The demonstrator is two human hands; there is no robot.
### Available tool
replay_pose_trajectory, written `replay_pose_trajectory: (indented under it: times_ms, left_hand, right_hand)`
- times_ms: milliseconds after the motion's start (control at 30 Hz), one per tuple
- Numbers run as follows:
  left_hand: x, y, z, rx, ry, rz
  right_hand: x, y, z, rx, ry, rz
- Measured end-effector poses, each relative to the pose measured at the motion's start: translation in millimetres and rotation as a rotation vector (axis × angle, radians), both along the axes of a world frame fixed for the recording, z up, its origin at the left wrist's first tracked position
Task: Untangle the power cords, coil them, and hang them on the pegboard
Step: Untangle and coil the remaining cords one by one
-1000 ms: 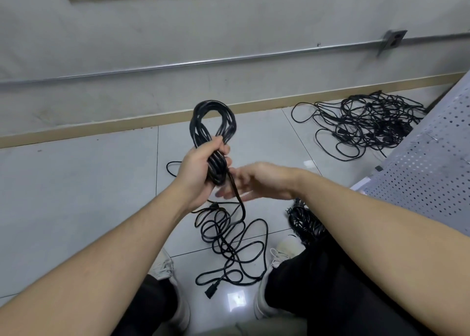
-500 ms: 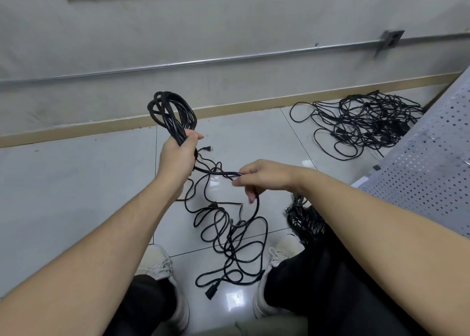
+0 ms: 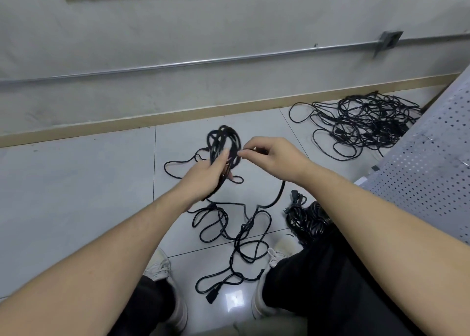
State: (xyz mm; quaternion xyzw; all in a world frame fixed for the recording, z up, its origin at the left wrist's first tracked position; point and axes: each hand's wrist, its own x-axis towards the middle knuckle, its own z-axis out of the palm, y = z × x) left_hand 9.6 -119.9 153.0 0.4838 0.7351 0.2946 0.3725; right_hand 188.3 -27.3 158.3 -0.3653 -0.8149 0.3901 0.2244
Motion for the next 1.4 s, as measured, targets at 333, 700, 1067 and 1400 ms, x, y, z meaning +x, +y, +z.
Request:
replay_pose_trajectory:
  times_ms: [333,700,1067,1400]
  left_hand:
    - [-2,-3,-10,-0.033,-0.124,-0.174]
    - [1,-2,1,0.067,-0.318,-0.237]
    - [10,-9,1,0.252,-0.361,-0.273]
    - [16,-3,7,0.025,-0.591,-0.321]
  right_hand:
    - [1,2,17,-0.134,-0.267,-0.214]
    - [-2,4,24,-0.562,0.567,-0.29]
    - [-27,-13,22,-0.747,0.503,-0.318]
    - [-30,-7,24,-0.952,0.79,-0.371]
